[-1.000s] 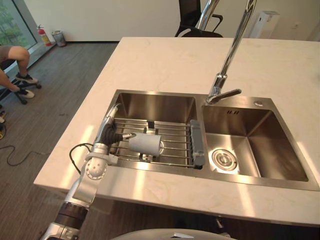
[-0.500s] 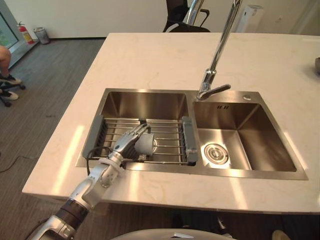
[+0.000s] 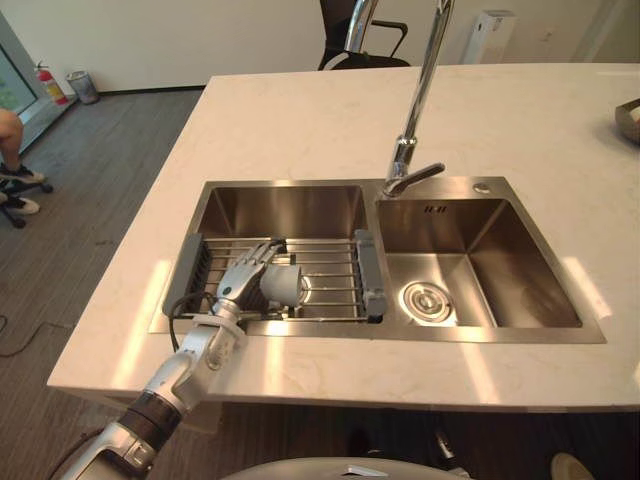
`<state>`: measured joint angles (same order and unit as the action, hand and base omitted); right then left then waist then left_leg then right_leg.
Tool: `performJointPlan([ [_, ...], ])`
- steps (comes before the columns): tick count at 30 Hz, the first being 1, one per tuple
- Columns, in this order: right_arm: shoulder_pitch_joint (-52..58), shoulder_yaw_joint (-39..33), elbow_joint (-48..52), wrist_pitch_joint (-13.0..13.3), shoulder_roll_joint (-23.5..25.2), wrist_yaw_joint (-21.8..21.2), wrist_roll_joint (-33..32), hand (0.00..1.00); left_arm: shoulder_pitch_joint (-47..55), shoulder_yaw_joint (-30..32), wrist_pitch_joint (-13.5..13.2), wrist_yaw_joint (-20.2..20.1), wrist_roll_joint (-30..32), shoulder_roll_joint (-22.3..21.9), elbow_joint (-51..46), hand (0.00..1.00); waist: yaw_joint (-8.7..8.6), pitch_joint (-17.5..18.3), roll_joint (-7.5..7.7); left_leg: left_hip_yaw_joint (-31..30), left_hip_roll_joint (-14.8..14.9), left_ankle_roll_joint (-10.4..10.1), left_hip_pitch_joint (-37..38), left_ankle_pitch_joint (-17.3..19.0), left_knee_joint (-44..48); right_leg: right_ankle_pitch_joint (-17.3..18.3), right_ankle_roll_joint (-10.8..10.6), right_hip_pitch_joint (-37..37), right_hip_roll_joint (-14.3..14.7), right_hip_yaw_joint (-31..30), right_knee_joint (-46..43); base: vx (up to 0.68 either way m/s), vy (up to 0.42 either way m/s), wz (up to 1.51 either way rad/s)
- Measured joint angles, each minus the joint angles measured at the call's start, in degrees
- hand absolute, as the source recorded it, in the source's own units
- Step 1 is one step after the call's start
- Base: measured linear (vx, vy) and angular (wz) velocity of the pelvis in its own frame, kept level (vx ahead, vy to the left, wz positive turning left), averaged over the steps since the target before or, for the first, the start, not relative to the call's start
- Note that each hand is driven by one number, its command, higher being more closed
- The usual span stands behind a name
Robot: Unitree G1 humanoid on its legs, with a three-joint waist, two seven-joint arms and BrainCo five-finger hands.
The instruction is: Walk over to the sink, pick up the cup, carry it to the dishwasher, place the cup inside the dishwasher, then close the dishwasher door
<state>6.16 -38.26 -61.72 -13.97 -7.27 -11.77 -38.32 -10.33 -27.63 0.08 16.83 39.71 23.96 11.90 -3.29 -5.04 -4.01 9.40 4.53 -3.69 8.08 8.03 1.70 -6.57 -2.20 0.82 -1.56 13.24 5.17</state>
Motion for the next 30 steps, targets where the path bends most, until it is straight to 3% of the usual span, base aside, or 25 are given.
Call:
performJointPlan([
  [5, 2.2, 5.5, 0.0, 1.1, 0.4, 1.0, 0.5, 0.00, -0.6, 0.0, 4.1, -2.3, 1.6, -0.7, 0.1, 0.00, -0.50, 0.0, 0.01, 0.1, 0.0, 0.1, -0.3, 0.1, 0.0, -0.1, 0.0, -0.1, 0.1, -0.3, 0.0, -0.02, -0.007, -0.01],
  [12, 3.9, 11.4, 0.0, 5.1, 1.8, 4.0, 0.4, 0.00, -1.8, 0.6, 9.8, -11.9, 6.8, -1.7, -0.1, 0.00, -1.13, 0.0, -0.05, 0.2, 0.0, 0.0, -1.0, 0.0, 0.1, -0.2, 0.3, -1.0, 0.4, -1.5, 0.0, -0.01, -0.009, -0.04],
  [19, 4.1, 15.7, 0.0, 6.4, 1.1, 4.9, 0.4, 0.00, -2.1, 0.7, 12.0, -16.4, 9.2, -1.7, 0.2, 0.00, -1.74, -0.1, -0.19, 0.2, 0.0, -0.1, -1.0, 0.1, 0.2, -0.4, 0.3, -1.4, 0.8, -2.4, 0.0, -0.01, -0.012, -0.07],
  [23, 4.1, 17.3, 0.0, 6.5, 0.6, 4.9, 0.4, 0.00, -2.7, 0.8, 15.6, -19.8, 9.4, -1.7, 0.2, 0.00, -1.85, -0.1, -0.29, 0.4, 0.0, -0.1, -1.1, 0.1, 0.2, -0.6, 0.3, -1.8, 1.0, -3.2, 0.0, -0.01, -0.007, -0.09],
  [30, 4.1, 18.2, 0.0, 6.4, 0.4, 6.3, 0.4, 0.00, -3.6, 1.8, 15.7, -20.5, 9.4, -1.7, 2.8, 0.00, -2.69, -0.1, -0.29, 0.5, 0.0, -0.4, -1.2, 0.0, 0.3, -0.8, 0.3, -2.0, 1.0, -3.4, 0.0, -0.01, -0.003, -0.01],
])
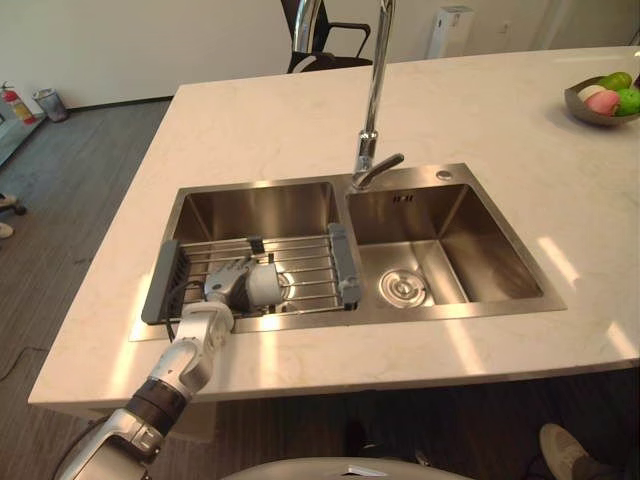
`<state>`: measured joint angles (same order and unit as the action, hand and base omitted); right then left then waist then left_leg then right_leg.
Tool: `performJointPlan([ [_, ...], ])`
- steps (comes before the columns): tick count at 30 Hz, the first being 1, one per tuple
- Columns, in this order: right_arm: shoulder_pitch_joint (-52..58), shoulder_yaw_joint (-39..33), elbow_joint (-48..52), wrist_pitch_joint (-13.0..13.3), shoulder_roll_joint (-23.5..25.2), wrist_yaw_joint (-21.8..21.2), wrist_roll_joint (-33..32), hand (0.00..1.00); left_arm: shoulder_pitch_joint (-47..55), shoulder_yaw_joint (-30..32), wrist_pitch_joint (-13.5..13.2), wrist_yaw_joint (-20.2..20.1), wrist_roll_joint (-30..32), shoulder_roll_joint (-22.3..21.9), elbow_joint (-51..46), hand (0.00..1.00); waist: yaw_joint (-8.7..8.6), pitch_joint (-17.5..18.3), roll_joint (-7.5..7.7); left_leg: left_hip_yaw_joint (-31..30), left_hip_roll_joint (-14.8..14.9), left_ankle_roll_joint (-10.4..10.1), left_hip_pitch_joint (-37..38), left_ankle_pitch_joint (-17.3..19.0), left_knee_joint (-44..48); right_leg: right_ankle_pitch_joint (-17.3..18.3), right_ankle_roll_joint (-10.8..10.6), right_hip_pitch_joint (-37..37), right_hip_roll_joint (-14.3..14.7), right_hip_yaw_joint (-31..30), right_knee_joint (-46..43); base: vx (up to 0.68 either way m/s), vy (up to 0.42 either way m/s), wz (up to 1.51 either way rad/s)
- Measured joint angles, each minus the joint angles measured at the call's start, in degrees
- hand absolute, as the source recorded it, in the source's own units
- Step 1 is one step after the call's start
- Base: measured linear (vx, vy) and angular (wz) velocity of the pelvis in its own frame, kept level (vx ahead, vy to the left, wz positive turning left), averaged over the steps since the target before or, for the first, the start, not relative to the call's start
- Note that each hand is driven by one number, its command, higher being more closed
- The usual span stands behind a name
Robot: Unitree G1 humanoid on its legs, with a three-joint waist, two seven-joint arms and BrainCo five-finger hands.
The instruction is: Walk over to the sink, pick up the cup, carry it to the dishwasher, place the cup inside the dishwasher, then close the dishwasher door
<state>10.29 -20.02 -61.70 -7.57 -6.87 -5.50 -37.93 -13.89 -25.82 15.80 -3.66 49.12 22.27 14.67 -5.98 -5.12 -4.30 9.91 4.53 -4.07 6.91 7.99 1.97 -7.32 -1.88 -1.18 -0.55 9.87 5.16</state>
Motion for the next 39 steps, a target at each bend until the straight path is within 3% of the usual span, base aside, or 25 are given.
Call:
performJointPlan([
  [1, 0.0, 0.4, 0.0, 0.0, -0.1, 0.0, 0.0, 0.00, 0.0, 0.2, 0.0, -0.2, 0.0, 0.0, 0.2, 0.00, -0.20, 0.0, 0.00, 0.0, 0.0, 0.0, 0.0, 0.0, 0.0, 0.0, 0.0, 0.0, 0.0, 0.0, 0.0, 0.00, 0.000, 0.00],
  [2, 0.0, 1.0, 0.0, 0.0, -0.3, 0.0, 0.0, 0.00, 0.0, 0.6, -0.2, -0.4, 0.0, 0.0, 0.5, 1.00, -0.45, 0.0, 0.00, 0.0, 0.0, 0.0, -0.1, 0.0, 0.0, 0.0, 0.0, -0.1, 0.0, 0.0, 0.0, -0.03, -0.012, -0.04],
  [11, 0.6, 1.9, 0.0, 0.1, -0.6, 0.0, 0.0, 0.00, -1.1, 0.8, -1.2, 1.1, -0.1, 0.6, 2.6, 1.00, -0.73, 0.0, 0.01, -0.1, -0.1, -0.2, -0.8, -0.1, 0.1, 0.0, 0.0, -0.9, 0.0, -0.1, 0.0, 0.00, -0.001, 0.00],
  [20, 0.7, 3.7, 0.0, 1.2, -1.0, -0.3, -0.1, 0.00, -1.0, -1.5, -5.7, 10.3, -1.2, 3.3, 4.4, 1.00, -1.21, -0.1, 0.01, -0.5, -0.1, -0.2, -0.9, -0.1, 0.0, 0.0, 0.0, -1.1, 0.0, 0.2, 0.0, 0.00, 0.000, 0.00],
  [28, 0.9, 4.2, 0.1, 1.3, -0.6, -0.2, -2.2, 0.00, 1.5, -0.7, -11.7, 20.5, -12.8, 8.7, -2.9, 1.00, -1.56, -1.9, 0.99, -1.9, -0.1, -0.7, -2.3, -0.4, -0.1, 0.0, 0.0, -2.4, -0.2, 2.0, 0.0, 0.01, -0.001, 0.02],
  [39, 0.9, 4.0, 0.0, 2.3, -0.1, -1.0, -2.7, 0.00, 7.3, 0.8, -16.6, 21.2, -24.3, 7.9, -13.9, 1.00, 0.18, -2.6, 0.90, -3.3, -0.3, 0.4, -1.3, -1.0, -0.2, -0.8, 1.2, -0.7, -0.5, 4.0, 0.0, 0.09, 0.030, 0.07],
])
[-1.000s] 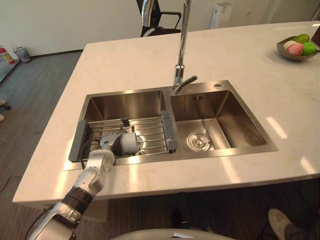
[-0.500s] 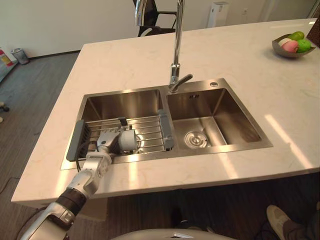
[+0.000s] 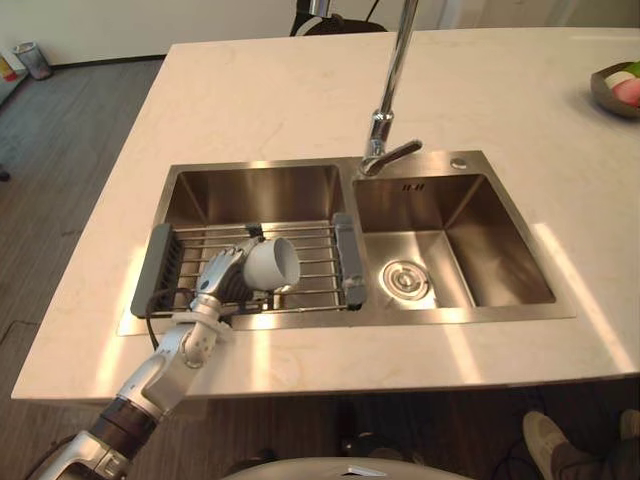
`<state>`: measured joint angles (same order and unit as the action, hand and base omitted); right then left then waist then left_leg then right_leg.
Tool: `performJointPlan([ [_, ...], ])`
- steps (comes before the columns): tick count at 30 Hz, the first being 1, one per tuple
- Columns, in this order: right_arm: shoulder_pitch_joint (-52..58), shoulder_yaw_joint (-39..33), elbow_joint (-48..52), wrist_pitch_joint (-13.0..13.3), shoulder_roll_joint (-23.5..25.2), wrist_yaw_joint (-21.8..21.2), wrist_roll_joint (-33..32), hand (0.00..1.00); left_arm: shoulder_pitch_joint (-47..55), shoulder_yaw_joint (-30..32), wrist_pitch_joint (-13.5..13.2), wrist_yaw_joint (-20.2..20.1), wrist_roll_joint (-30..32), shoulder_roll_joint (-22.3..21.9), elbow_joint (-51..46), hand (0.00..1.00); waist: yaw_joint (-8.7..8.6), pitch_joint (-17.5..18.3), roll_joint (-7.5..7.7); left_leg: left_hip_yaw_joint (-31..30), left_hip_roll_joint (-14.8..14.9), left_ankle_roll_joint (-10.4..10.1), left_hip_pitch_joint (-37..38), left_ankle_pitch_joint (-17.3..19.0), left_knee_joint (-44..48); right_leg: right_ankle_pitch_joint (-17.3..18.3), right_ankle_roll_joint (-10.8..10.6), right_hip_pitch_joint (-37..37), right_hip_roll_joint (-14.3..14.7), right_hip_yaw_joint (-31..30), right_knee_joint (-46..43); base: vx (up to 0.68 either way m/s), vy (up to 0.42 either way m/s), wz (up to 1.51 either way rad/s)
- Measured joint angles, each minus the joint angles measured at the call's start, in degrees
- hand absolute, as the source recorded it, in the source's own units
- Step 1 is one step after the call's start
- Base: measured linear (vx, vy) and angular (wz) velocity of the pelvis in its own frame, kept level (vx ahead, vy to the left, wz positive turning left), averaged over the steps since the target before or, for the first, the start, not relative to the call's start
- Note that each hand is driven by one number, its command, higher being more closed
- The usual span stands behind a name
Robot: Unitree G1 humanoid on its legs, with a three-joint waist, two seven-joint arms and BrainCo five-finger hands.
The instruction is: Walk over to the sink, pick up the cup, carry it to the dishwasher, place the cup inside the dishwasher, then close the dishwasher door
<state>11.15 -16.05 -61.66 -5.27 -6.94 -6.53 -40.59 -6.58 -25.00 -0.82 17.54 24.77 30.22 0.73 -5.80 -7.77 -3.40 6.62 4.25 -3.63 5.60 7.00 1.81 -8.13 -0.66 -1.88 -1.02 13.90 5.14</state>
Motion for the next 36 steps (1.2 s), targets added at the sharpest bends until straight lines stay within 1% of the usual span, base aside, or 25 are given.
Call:
performJointPlan([
  [2, 0.0, -0.5, 0.0, 0.0, 0.1, -0.5, 0.0, 0.00, 0.1, 0.4, -0.2, 0.4, -1.1, -0.5, -0.1, 1.00, 0.58, 0.0, 0.00, 0.0, -0.2, 0.1, 0.1, 0.0, -0.1, 0.0, 0.0, 0.0, -0.2, 0.4, 0.0, 0.02, 0.012, 0.01],
  [3, 0.0, -1.0, 0.0, 0.0, 0.2, -0.5, 0.1, 0.00, 0.1, 2.7, -0.2, 1.3, -1.1, -1.3, -0.1, 1.00, 0.87, 0.0, 0.01, -0.1, -0.3, 0.2, 0.1, 0.0, -0.1, 0.0, 0.0, 0.1, -0.3, 0.6, 0.0, 0.01, 0.000, 0.05],
  [5, 0.0, -1.1, 0.0, 0.0, 0.2, -0.5, 0.1, 0.00, -0.3, 8.9, -0.2, 3.7, -2.0, -2.0, -0.1, 1.00, 0.89, 0.0, 0.01, -0.4, -0.3, 0.4, 0.2, -0.1, -0.1, 0.0, -0.1, 0.4, -0.4, 1.0, 0.0, 0.00, -0.014, 0.09],
  [6, 0.0, -1.1, 0.0, 0.0, 0.2, -0.5, 0.2, 0.00, -0.8, 12.3, -0.2, 5.6, -3.3, -2.0, -0.2, 1.00, 0.98, 0.0, 0.01, -0.6, -0.4, 0.4, 0.4, -0.2, -0.1, 0.1, -0.2, 0.8, -0.5, 1.2, 0.0, 0.00, -0.015, 0.09],
  [7, 0.1, -1.2, 0.0, 0.0, 0.2, -0.5, 0.3, 0.00, -1.1, 13.8, -0.2, 6.5, -4.3, -2.0, -0.4, 1.00, 1.08, 0.0, 0.00, -0.7, -0.4, 0.4, 0.6, -0.1, -0.1, 0.1, -0.2, 1.0, -0.5, 1.3, 0.0, -0.01, -0.005, 0.12],
  [8, 0.1, -1.5, 0.1, 0.0, 0.3, -0.5, 0.5, 0.00, -1.2, 15.9, -0.5, 8.2, -6.4, -2.0, -1.3, 1.00, 1.22, 0.0, -0.01, -1.1, -0.4, 0.6, 0.6, -0.1, -0.1, 0.2, -0.3, 1.3, -0.7, 1.6, 0.0, -0.01, 0.009, 0.19],
  [9, 0.1, -2.4, 0.1, 0.0, 0.7, -0.5, 0.5, 0.00, -1.2, 16.6, -1.6, 9.6, -9.2, -2.0, -2.6, 1.00, 1.44, 0.0, -0.01, -1.7, -0.6, 0.7, 0.6, -0.1, -0.1, 0.2, -0.4, 1.6, -0.9, 2.3, 0.0, -0.01, 0.014, 0.25],
  [10, 0.2, -2.7, 0.1, 0.1, 0.8, -0.5, 0.5, 0.00, -1.2, 16.8, -2.8, 10.0, -11.2, -2.0, -3.6, 1.00, 1.63, 0.0, 0.00, -1.9, -0.6, 0.8, 0.6, -0.1, 0.0, 0.3, -0.5, 1.8, -1.0, 2.6, 0.0, -0.01, 0.012, 0.20],
  [11, 0.2, -2.7, 0.1, 0.1, 0.8, -0.5, 0.5, 0.00, -1.1, 17.0, -3.5, 10.0, -12.8, -2.0, -4.3, 1.00, 1.99, 0.1, 0.03, -1.9, -0.7, 0.8, 0.6, -0.1, 0.0, 0.3, -0.5, 1.8, -1.0, 2.6, 0.0, -0.01, 0.012, 0.10],
  [12, 0.2, -2.8, 0.2, 0.1, 0.8, -0.5, 0.5, 0.00, -1.1, 17.4, -5.2, 10.0, -16.4, -2.1, -5.0, 1.00, 2.52, 0.1, 0.05, -2.0, -0.7, 0.9, 0.6, -0.1, 0.0, 0.3, -0.5, 1.8, -1.1, 2.7, 0.0, 0.00, 0.000, 0.00],
  [15, 0.2, -2.8, 1.4, 0.1, 1.0, -0.5, 0.6, 0.00, -1.1, 20.2, -7.8, 10.1, -22.4, -2.8, -5.2, 1.00, 2.53, 0.1, 0.00, -2.0, -0.8, 0.9, 0.6, -0.2, -0.1, 0.3, -0.5, 1.7, -1.1, 2.7, 0.0, 0.00, 0.000, 0.00],
  [18, 0.3, -3.3, 2.3, 0.1, 1.5, -0.4, 1.3, 0.00, -1.1, 23.2, -9.9, 10.1, -27.0, -5.4, -5.2, 1.00, 2.53, 0.2, -0.01, -2.0, -0.8, 1.0, 0.6, -0.2, -0.1, 0.3, -0.5, 1.8, -1.1, 2.7, 0.0, 0.00, 0.000, 0.00],
  [22, 0.5, -4.9, 2.3, 0.2, 2.0, -0.3, 2.7, 0.00, -1.3, 24.9, -11.6, 9.9, -29.1, -7.7, -5.2, 1.00, 2.97, 0.7, 0.28, -2.1, -1.0, 1.1, 0.3, -0.2, 0.2, 0.3, -0.5, 1.7, -1.5, 2.8, -0.4, 0.01, 0.007, 0.02],
  [24, 1.6, -5.1, 2.7, 0.5, 2.5, 0.4, 2.8, 0.00, -1.6, 25.1, -11.8, 9.7, -30.0, -10.3, -6.2, 1.00, 4.18, 0.9, 0.55, -2.1, -1.4, 1.4, 0.0, -0.2, 0.8, 0.1, -0.6, 1.7, -1.9, 2.8, -0.4, -0.01, 0.024, 0.03],
  [26, 1.9, -6.1, 2.8, 0.6, 3.0, 1.0, 3.3, 0.00, -1.6, 25.5, -11.9, 10.0, -30.3, -11.7, -6.9, 1.00, 4.82, 1.2, 0.99, -2.1, -1.7, 1.6, -0.5, 0.0, 1.5, 0.0, -0.8, 1.6, -2.2, 2.9, -0.5, -0.04, 0.024, 0.05],
  [27, 2.3, -7.0, 2.8, 0.7, 3.6, 1.2, 5.3, 0.00, -1.5, 26.7, -12.5, 11.0, -30.3, -13.3, -7.0, 1.00, 5.34, 1.4, 1.41, -2.1, -1.8, 2.0, -1.4, 0.4, 2.2, 0.2, -1.1, 1.4, -2.6, 3.2, -1.1, -0.06, 0.031, 0.05],
  [28, 2.3, -7.3, 2.9, 0.9, 4.0, 1.2, 6.2, 0.00, -1.4, 27.6, -12.9, 11.3, -30.3, -14.1, -7.0, 1.00, 5.46, 1.7, 1.55, -2.2, -1.8, 2.4, -2.0, 0.7, 2.6, 1.2, -1.3, 0.4, -2.9, 3.2, -2.6, -0.07, 0.033, 0.08],
  [29, 2.5, -7.5, 3.3, 1.2, 4.2, 1.4, 7.3, 0.00, -1.2, 28.8, -13.3, 11.9, -30.3, -15.2, -7.3, 1.00, 5.56, 2.3, 1.67, -2.8, -1.8, 3.0, -3.0, 1.2, 3.2, 2.9, -2.2, -1.2, -3.5, 3.8, -5.5, 0.02, 0.043, 0.30],
  [30, 3.1, -7.2, 5.0, 1.4, 4.2, 1.6, 8.4, 0.00, -0.7, 30.0, -14.0, 12.2, -30.5, -16.7, -8.2, 1.00, 5.69, 2.4, 1.52, -4.0, -1.6, 3.4, -3.5, 1.0, 3.2, 10.5, -0.1, -6.5, -6.8, 4.2, -22.4, 0.07, 0.040, 0.51],
  [31, 3.9, -6.9, 5.4, 1.4, 4.3, 1.5, 8.8, 0.00, -0.3, 29.7, -14.1, 12.1, -30.5, -17.2, -8.7, 1.00, 5.63, 2.3, 1.56, -5.1, -2.0, 3.4, -3.5, 0.9, 3.5, 13.2, -0.1, -8.1, -8.6, 3.9, -30.2, 0.19, 0.061, 1.07],
  [32, 5.3, -6.2, 5.6, 1.3, 4.7, 1.5, 9.5, 0.00, 0.4, 28.9, -14.3, 12.1, -30.2, -17.9, -10.0, 1.00, 5.57, 2.4, 2.99, -8.2, -3.1, 2.9, -3.7, 0.5, 4.9, 14.7, -0.4, -9.1, -10.9, 1.8, -40.0, 0.15, 0.034, 1.45],
  [33, 6.7, -5.2, 5.5, 1.4, 5.5, 1.5, 9.5, 0.00, 1.6, 28.2, -15.1, 12.4, -30.1, -18.2, -11.8, 1.00, 5.60, 2.8, 4.00, -10.5, -4.3, 2.7, -4.7, 0.4, 6.6, 14.7, -0.7, -10.6, -11.0, -1.9, -44.1, 0.13, 0.035, 1.55],
  [34, 6.8, -5.0, 5.5, 1.6, 5.4, 1.6, 9.5, 0.00, 2.2, 27.9, -15.5, 12.7, -30.0, -18.2, -12.2, 1.00, 5.64, 3.2, 4.04, -11.1, -4.5, 2.5, -5.7, 0.2, 7.4, 14.9, -1.6, -10.7, -10.7, -3.4, -44.7, 0.06, 0.021, 1.47],
  [35, 6.6, -4.7, 5.5, 1.6, 5.3, 1.6, 9.5, 0.00, 2.5, 27.4, -15.5, 13.1, -29.4, -18.2, -12.8, 1.00, 5.94, 3.6, 4.11, -11.4, -4.9, 2.3, -7.6, -0.2, 8.8, 16.4, -4.0, -10.2, -10.3, -5.7, -45.1, 0.05, 0.026, 1.47],
  [36, 6.3, -4.4, 5.5, 1.7, 5.3, 1.6, 9.6, 0.00, 2.9, 27.6, -15.5, 14.0, -28.8, -18.2, -13.8, 1.00, 6.69, 3.3, 4.57, -12.4, -6.0, 2.3, -9.7, -0.2, 11.3, 19.6, -6.0, -9.7, -9.8, -9.6, -45.0, 0.00, -0.012, 1.65],
])
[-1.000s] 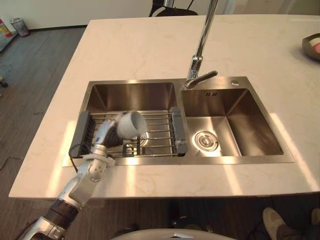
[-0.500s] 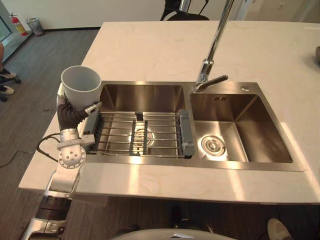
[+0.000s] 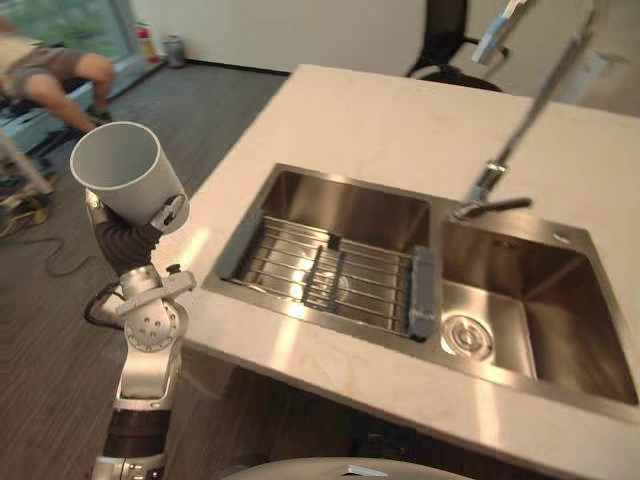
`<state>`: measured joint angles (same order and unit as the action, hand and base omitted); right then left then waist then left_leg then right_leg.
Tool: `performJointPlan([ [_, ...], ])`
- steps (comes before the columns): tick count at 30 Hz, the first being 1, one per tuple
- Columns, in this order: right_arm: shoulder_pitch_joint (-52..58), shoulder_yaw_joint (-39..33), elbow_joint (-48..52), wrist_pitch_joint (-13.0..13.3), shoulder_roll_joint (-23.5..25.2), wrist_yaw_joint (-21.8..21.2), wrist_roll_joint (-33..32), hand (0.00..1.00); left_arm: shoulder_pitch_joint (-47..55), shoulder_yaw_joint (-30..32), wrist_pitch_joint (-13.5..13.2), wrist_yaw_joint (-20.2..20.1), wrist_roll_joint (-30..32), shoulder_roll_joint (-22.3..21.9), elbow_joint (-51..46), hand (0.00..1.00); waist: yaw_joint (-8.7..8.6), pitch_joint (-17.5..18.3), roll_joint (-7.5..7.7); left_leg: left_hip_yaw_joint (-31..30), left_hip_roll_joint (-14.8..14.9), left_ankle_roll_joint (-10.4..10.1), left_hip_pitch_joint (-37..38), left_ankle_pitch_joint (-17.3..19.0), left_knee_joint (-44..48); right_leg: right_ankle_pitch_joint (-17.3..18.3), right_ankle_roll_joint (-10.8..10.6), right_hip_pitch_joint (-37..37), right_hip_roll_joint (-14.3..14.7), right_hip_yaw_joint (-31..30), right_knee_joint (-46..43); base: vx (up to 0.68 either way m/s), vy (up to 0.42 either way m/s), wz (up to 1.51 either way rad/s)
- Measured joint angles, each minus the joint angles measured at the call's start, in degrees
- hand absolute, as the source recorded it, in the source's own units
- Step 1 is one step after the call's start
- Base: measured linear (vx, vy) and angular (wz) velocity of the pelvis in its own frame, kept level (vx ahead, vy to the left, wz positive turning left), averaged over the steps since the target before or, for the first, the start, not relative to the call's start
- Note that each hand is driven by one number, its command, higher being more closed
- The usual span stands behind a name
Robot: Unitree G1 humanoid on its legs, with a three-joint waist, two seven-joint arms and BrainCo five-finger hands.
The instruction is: Walk over to the sink, pick up the cup, carry it to the dishwasher, place the cup inside the dishwasher, then close the dishwasher door
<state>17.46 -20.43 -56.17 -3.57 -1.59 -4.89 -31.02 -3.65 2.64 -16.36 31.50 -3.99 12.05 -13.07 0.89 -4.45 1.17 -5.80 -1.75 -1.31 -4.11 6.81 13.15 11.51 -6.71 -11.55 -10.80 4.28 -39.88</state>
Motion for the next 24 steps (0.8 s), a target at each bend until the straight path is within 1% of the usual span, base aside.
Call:
performJointPlan([
  [1, -0.9, 0.4, 0.0, 0.0, -0.3, -0.2, 0.2, 0.00, 0.8, 1.0, 0.1, 1.2, 0.4, -0.4, -0.1, 1.00, 0.76, -0.3, 0.51, -0.7, -0.7, -0.3, -2.3, 0.2, 3.7, 2.3, -0.5, 3.1, 0.8, -2.1, 4.4, -0.06, -0.014, 1.20],
  [2, -1.1, 0.6, 0.0, 0.0, -0.4, -0.2, 0.2, 0.00, 1.0, 1.1, 0.2, 1.4, 0.4, -0.5, -0.1, 1.00, 0.85, -0.4, 0.38, -0.6, -0.7, -0.4, -2.6, 0.2, 4.2, 2.5, -0.4, 3.7, 1.0, -2.2, 5.2, -0.12, -0.019, 0.88],
  [3, -3.0, 2.6, 0.9, -0.6, -2.7, -1.0, 2.0, 0.00, 3.3, 3.3, 1.2, 3.3, 0.3, -1.2, -1.4, 1.00, 2.56, -1.4, -1.49, 1.3, 0.7, -0.4, -4.7, 0.2, 7.6, 3.3, 0.3, 8.3, 2.5, -1.3, 12.8, -0.14, -0.033, 0.42],
  [4, -4.9, 4.3, 1.9, -1.1, -3.9, -1.4, 2.4, 0.00, 5.4, 5.8, 1.7, 4.4, 0.3, -1.1, -3.2, 1.00, 4.07, -1.7, -2.08, 2.6, 1.6, -0.6, -5.7, 0.2, 8.5, 4.8, 0.6, 10.6, 3.4, -0.1, 16.7, -0.14, -0.068, 0.45],
  [5, -6.2, 4.7, 2.1, -1.5, -4.5, -1.6, 2.4, 0.00, 6.3, 6.7, 1.7, 4.8, 0.2, -1.3, -3.5, 1.00, 4.14, -2.1, -2.72, 2.5, 2.0, -1.0, -6.3, 0.2, 9.0, 5.6, 1.9, 11.2, 4.0, 0.3, 17.3, -0.22, -0.077, 0.60],
  [6, -8.3, 4.8, 2.3, -2.5, -5.3, -2.3, 2.4, 0.00, 7.8, 7.7, 1.7, 5.0, -0.7, -1.7, -3.4, 1.00, 3.90, -3.0, -4.39, 2.5, 3.0, -2.5, -7.2, -0.6, 8.8, 5.5, 2.8, 11.7, 4.8, 2.4, 17.4, -0.23, -0.046, 0.71],
  [7, -9.0, 4.8, 2.3, -2.9, -5.3, -2.3, 2.4, 0.00, 8.6, 8.2, 1.7, 4.9, -0.7, -1.6, -3.3, 1.00, 4.08, -3.1, -4.41, 2.7, 3.2, -3.1, -7.3, -1.6, 8.0, 5.6, 3.0, 11.6, 4.8, 3.1, 17.0, -0.33, -0.080, 0.91],
  [8, -9.9, 4.8, 2.2, -3.6, -5.4, -2.3, 2.3, 0.00, 11.1, 10.0, 1.7, 4.6, -1.0, -1.4, -3.2, 1.00, 4.88, -3.3, -4.35, 4.3, 3.9, -4.5, -6.5, -3.5, 3.1, 5.4, 4.1, 11.4, 4.2, 5.2, 16.3, -0.30, -0.142, 0.88],
  [9, -10.1, 5.9, 2.2, -4.0, -5.2, -1.5, 2.4, 0.00, 13.0, 12.8, 1.6, 4.0, -1.5, -1.3, -3.0, 1.00, 5.16, -3.3, -4.04, 7.9, 5.5, -4.8, -5.8, -3.7, -0.3, 4.5, 5.0, 11.4, 3.5, 7.4, 17.1, -0.29, -0.150, 0.94],
  [10, -10.4, 6.6, 2.2, -4.1, -5.3, -1.3, 2.3, 0.00, 13.4, 14.1, 1.6, 3.8, -1.8, -1.4, -3.1, 1.00, 5.13, -3.3, -3.82, 9.2, 5.9, -5.1, -5.7, -3.8, -0.8, 4.3, 5.0, 11.5, 3.0, 8.7, 17.3, -0.26, -0.102, 1.11],
  [11, -10.7, 8.7, 1.8, -4.6, -6.9, -0.9, 2.2, 0.00, 14.4, 18.0, 0.1, 2.3, -3.9, -1.3, -3.1, 1.00, 5.20, -3.9, -3.78, 11.6, 7.2, -4.1, -6.3, -4.3, -0.4, 3.7, 5.9, 11.3, 1.7, 11.4, 17.2, -0.26, -0.012, 1.01],
  [12, -11.0, 9.0, 1.0, -5.0, -7.9, -0.8, 2.2, 0.00, 15.2, 21.0, -1.0, 1.0, -5.7, -1.3, -3.1, 1.00, 5.44, -4.0, -3.56, 12.8, 7.4, -2.6, -6.4, -4.9, 1.6, 3.1, 5.8, 11.1, -0.1, 13.1, 17.2, -0.25, 0.034, 0.97],
  [13, -11.1, 9.1, 0.9, -5.3, -8.2, -0.8, 2.3, 0.00, 15.7, 22.2, -1.5, 0.4, -6.3, -1.3, -3.3, 1.00, 5.49, -3.9, -3.46, 13.6, 7.4, -1.6, -6.2, -5.0, 2.9, 2.7, 5.4, 11.1, -1.3, 13.9, 17.3, -0.26, 0.142, 1.05],
  [14, -10.9, 9.1, 0.9, -5.2, -8.9, -0.7, 3.9, 0.00, 16.6, 24.3, -3.2, -2.2, -7.9, -1.4, -4.3, 1.00, 5.43, -3.7, -3.27, 16.0, 8.6, 0.8, -5.1, -3.9, 7.0, 1.0, 3.9, 11.4, -5.0, 16.5, 17.8, -0.19, 0.176, 0.92],
  [16, -10.8, 9.3, 0.6, -4.9, -9.5, -0.5, 4.5, 0.00, 17.0, 24.7, -4.5, -3.9, -9.0, -1.4, -5.3, 1.00, 5.48, -3.4, -3.27, 18.6, 10.8, 1.5, -4.2, -3.2, 9.7, -0.6, 2.4, 11.6, -7.0, 18.3, 18.6, -0.15, 0.209, 0.80],
  [17, -10.2, 9.3, 0.7, -4.6, -10.0, -0.4, 4.4, 0.00, 17.2, 24.5, -5.2, -5.3, -9.6, -1.5, -6.8, 1.00, 5.44, -3.1, -3.30, 21.4, 13.7, 2.3, -3.9, -2.8, 13.0, -1.8, 1.5, 11.5, -8.8, 20.4, 18.7, 0.04, 0.270, 1.17],
  [18, -7.9, 8.9, 1.5, -3.1, -10.3, 0.0, 4.2, 0.00, 17.5, 23.4, -6.5, -7.8, -10.2, -1.5, -8.9, 1.00, 5.27, -1.0, -4.77, 27.2, 20.3, 6.8, -3.9, -6.6, 18.2, -2.5, 0.1, 11.4, -10.2, 24.3, 17.1, 0.03, 0.308, 1.38],
  [19, -7.2, 8.3, 2.1, -2.2, -10.9, 0.1, 3.6, 0.00, 17.3, 22.3, -7.3, -9.0, -10.6, -1.3, -9.1, 1.00, 4.86, -0.9, -5.43, 29.4, 20.5, 5.7, -4.9, -5.4, 18.4, -1.7, -0.1, 10.8, -10.9, 25.3, 15.3, -0.01, 0.352, 1.79],
  [20, -7.0, 8.1, 1.8, -1.7, -10.4, -0.2, 2.9, 0.00, 16.1, 20.3, -7.8, -10.5, -10.8, -1.1, -8.4, 1.00, 3.83, -0.5, -4.84, 33.6, 18.4, 8.0, -6.9, -4.9, 17.2, 1.1, -0.4, 9.2, -11.7, 24.9, 12.9, -0.26, 0.280, 2.65],
  [21, -7.1, 6.5, -1.4, -1.6, -8.9, -0.8, 2.1, 0.00, 12.2, 16.3, -7.2, -12.5, -11.1, -2.5, -7.0, 1.00, 2.03, 0.4, -3.54, 29.3, 11.5, 7.9, -5.5, -9.0, -0.6, 4.4, 4.9, 7.5, -6.9, 27.5, 10.8, -0.27, 0.155, 3.06],
  [22, -7.0, 5.0, -2.3, -1.6, -7.4, -0.9, 2.1, 0.00, 10.7, 15.3, -7.1, -13.2, -11.1, -2.5, -7.2, 1.00, 1.05, 0.6, -2.76, 30.1, 9.5, 9.1, -4.9, -10.2, -5.5, 3.9, 6.6, 7.2, -5.5, 30.6, 13.2, -0.19, 0.030, 3.43],
  [23, -7.2, 3.3, -3.3, -1.2, -6.0, -0.9, 2.0, 0.00, 7.8, 13.8, -7.3, -14.1, -10.8, -2.2, -6.0, 1.00, -0.42, -0.4, -1.88, 36.4, 11.6, 11.2, -7.2, -6.9, 0.1, 4.1, 3.9, 8.7, -7.4, 35.1, 14.3, -0.09, 0.107, 2.30],
  [24, -7.5, 2.8, -3.9, -1.4, -6.3, -0.6, 2.1, 0.00, 8.6, 12.4, -7.0, -14.5, -10.5, -2.0, -5.2, 1.00, 0.95, -1.0, -1.96, 41.6, 16.4, 9.7, -4.6, -5.4, 7.7, 2.7, 3.1, 10.7, -9.1, 36.6, 15.7, -0.02, 0.249, 1.83],
])
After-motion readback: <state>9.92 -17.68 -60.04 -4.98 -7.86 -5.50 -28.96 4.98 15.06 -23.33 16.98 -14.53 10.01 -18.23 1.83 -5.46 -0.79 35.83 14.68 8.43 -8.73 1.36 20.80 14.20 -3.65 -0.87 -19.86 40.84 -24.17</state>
